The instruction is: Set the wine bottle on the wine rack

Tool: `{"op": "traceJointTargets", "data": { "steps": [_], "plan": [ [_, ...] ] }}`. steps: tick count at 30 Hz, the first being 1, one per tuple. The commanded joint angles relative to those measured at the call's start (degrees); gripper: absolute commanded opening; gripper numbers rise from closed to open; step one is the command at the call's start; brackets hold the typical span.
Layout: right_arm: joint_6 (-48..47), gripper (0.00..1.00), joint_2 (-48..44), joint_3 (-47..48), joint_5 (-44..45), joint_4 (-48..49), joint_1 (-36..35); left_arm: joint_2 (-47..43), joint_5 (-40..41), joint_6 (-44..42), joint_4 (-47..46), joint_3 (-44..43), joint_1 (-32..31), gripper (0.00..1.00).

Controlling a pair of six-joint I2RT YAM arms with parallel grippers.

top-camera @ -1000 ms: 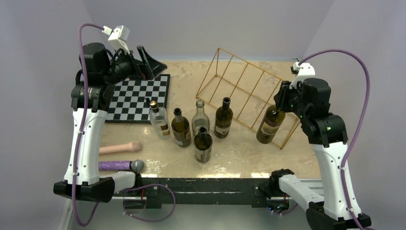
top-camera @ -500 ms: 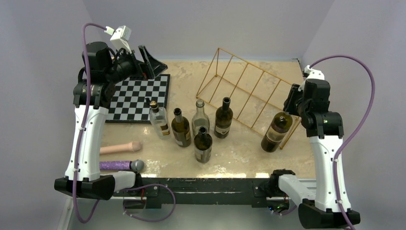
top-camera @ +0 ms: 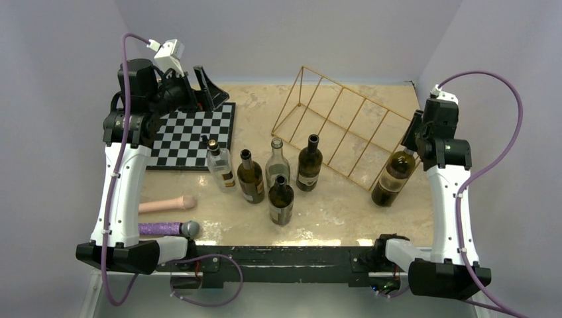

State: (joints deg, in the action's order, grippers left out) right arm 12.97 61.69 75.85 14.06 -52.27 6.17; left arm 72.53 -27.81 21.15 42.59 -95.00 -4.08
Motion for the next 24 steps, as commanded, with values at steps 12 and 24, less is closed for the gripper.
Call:
{"op": "traceJointTargets", "data": {
  "steps": [12,24],
  "plan": [
    [1.7,0.0,5.9,1.3,2.1,10.7,3.2,-0.7,1.9,-2.7,0.0,-0.5,0.3,0.98],
    [1.7,0.0,10.6,0.8,-0.4,8.4,4.5,-1.8,4.8,-4.2,1.3,0.0,0.3,0.98]
  ]
}}
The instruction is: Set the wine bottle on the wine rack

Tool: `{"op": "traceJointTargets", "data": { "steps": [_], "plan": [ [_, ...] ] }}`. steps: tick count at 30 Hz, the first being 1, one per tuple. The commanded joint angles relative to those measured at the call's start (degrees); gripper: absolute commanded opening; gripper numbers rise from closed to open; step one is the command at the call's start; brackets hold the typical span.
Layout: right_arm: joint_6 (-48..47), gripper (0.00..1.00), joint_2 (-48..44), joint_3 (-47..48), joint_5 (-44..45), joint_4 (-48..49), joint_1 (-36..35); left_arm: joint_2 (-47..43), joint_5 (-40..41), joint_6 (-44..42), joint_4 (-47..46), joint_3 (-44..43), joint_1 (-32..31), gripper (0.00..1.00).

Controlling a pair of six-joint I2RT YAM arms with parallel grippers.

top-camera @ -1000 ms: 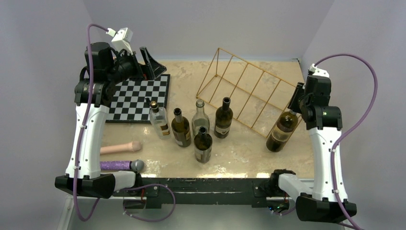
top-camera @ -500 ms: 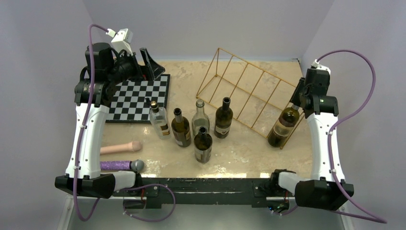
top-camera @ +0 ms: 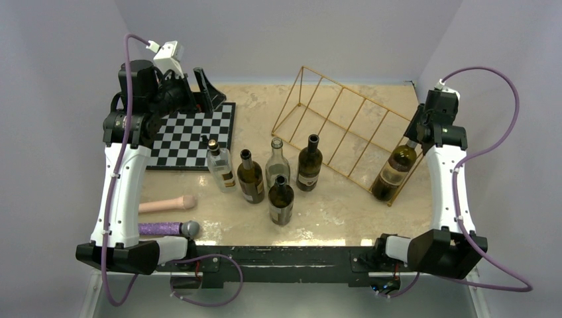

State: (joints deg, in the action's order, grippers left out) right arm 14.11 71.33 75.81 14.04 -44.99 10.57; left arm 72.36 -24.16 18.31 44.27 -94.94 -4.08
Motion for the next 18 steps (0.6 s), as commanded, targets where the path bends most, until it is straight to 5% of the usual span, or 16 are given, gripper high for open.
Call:
{"op": "traceJointTargets", "data": {
  "steps": [1,10,18],
  "plan": [
    [0.8,0.0,1.7,1.2,-0.3,0.7,0.2,-1.6,1.2,-1.4,-0.4,-0.1,0.3,0.98],
    [3.8,0.09,7.9,6.5,2.3,-6.6,0.7,-1.6,2.0,-1.4,-0.3,0.4,0.3,0.98],
    [6.4,0.39,9.2,6.5,5.7,-8.1,1.6,-1.5,3.1,-1.8,0.1,0.8,0.3,0.98]
  ]
}}
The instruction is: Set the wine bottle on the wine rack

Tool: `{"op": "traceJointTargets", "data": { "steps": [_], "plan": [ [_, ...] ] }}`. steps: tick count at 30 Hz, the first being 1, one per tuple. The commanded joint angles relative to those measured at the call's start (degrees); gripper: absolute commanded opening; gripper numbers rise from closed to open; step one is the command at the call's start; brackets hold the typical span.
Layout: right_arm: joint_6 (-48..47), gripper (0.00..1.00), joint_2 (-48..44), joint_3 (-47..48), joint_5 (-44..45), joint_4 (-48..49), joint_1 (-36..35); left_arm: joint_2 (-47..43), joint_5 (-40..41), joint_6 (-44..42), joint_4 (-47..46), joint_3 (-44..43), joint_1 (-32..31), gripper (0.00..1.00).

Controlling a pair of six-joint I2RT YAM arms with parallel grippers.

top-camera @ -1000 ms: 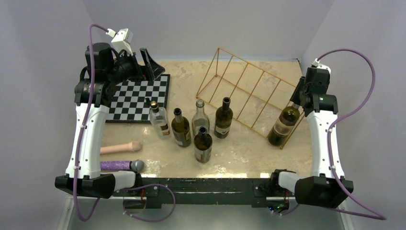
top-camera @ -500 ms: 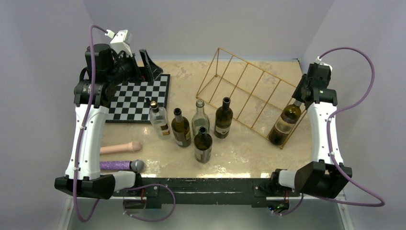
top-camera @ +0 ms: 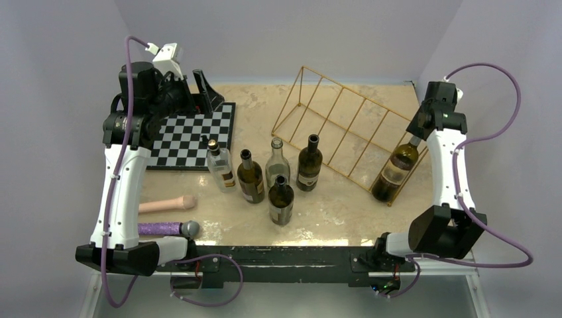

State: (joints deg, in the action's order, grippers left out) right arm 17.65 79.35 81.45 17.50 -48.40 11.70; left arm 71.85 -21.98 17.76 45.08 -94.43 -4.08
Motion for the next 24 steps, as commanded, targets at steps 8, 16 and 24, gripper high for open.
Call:
{"op": "traceJointTargets", "data": {
  "steps": [8,16,24],
  "plan": [
    [1.5,0.53,5.2,1.8,4.1,-3.5,1.1,-0.7,2.1,-1.3,-0.5,-0.3,0.3,0.98],
    [2.6,0.65,4.4,3.7,4.1,-5.0,1.3,-1.0,2.4,-1.4,-0.4,0.1,0.3,0.98],
    [2.2,0.86,-2.0,3.9,4.4,-5.1,1.3,-0.7,1.4,-0.9,-0.6,-0.1,0.3,0.98]
  ]
}}
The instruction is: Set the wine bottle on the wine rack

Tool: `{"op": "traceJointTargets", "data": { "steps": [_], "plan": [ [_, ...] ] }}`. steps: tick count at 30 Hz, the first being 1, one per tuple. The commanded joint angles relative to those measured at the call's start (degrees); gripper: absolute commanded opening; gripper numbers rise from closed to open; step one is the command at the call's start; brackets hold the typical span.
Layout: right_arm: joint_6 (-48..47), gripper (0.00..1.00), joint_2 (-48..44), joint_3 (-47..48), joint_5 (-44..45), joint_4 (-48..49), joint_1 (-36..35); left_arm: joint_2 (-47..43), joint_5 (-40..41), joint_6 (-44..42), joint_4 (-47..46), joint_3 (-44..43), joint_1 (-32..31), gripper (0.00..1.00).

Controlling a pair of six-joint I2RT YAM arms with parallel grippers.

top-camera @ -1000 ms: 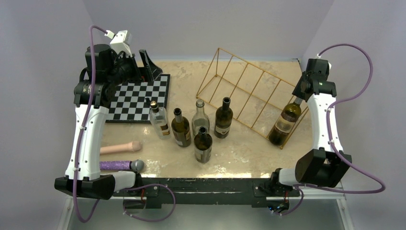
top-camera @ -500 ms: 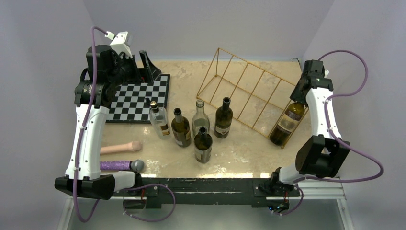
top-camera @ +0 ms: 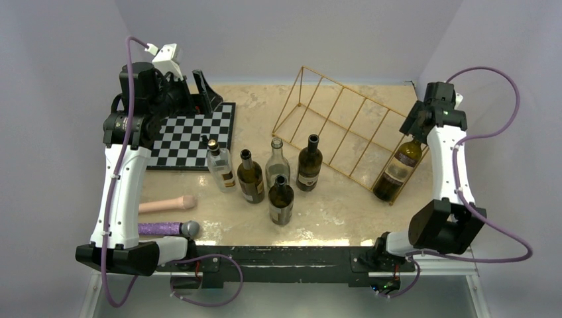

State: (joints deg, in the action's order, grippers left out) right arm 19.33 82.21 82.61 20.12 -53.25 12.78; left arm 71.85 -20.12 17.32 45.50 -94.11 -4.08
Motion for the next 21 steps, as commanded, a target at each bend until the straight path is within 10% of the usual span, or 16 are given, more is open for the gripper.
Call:
{"op": "traceJointTargets", "data": {
  "steps": [1,8,15,21],
  "plan": [
    [0.4,0.87,-5.7,3.5,1.2,-0.8,0.2,-0.6,-0.7,-0.4,-1.1,-0.5,0.3,0.98],
    [-3.1,0.89,-11.9,10.8,-10.0,-2.5,0.1,1.6,-9.4,0.3,-2.4,-4.8,0.3,0.98],
    [-5.0,0.9,-20.4,7.8,-49.9,8.7,-2.6,2.2,-15.8,1.1,-4.2,-4.8,-1.8,0.98],
    [-10.2,0.92,-17.2,15.9,-55.7,3.9,-13.1,1.5,-16.0,1.6,-4.6,-4.7,-2.6,0.98]
  ]
}}
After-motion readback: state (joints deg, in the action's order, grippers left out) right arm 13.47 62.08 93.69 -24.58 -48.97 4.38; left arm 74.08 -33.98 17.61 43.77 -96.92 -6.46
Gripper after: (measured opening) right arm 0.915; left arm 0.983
